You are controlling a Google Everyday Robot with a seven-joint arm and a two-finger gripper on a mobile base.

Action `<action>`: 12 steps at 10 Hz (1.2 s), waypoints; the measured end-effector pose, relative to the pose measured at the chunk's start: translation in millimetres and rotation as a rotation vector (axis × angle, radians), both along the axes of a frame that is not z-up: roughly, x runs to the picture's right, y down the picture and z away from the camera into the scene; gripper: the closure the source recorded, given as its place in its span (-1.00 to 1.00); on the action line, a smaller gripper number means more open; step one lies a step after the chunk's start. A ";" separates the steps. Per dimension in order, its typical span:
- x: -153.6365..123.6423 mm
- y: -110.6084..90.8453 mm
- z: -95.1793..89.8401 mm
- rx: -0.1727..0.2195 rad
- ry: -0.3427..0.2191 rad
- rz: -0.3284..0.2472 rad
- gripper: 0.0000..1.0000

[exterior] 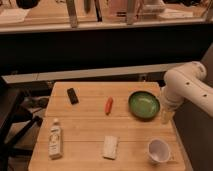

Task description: Place the bottle in the ceramic bowl

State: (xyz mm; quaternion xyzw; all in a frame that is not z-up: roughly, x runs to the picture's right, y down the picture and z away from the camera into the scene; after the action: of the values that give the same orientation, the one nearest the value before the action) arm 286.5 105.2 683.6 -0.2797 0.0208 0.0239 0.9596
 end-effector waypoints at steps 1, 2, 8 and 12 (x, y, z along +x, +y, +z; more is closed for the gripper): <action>0.0 0.0 0.0 0.000 0.000 0.000 -0.60; 0.0 0.0 0.0 0.000 0.000 0.000 -0.60; 0.0 0.0 0.0 0.000 0.000 0.000 -0.60; 0.0 0.0 0.0 0.000 0.000 0.000 -0.60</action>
State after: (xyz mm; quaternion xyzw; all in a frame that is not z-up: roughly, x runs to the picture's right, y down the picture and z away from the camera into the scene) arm 286.5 105.2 683.6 -0.2797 0.0208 0.0239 0.9596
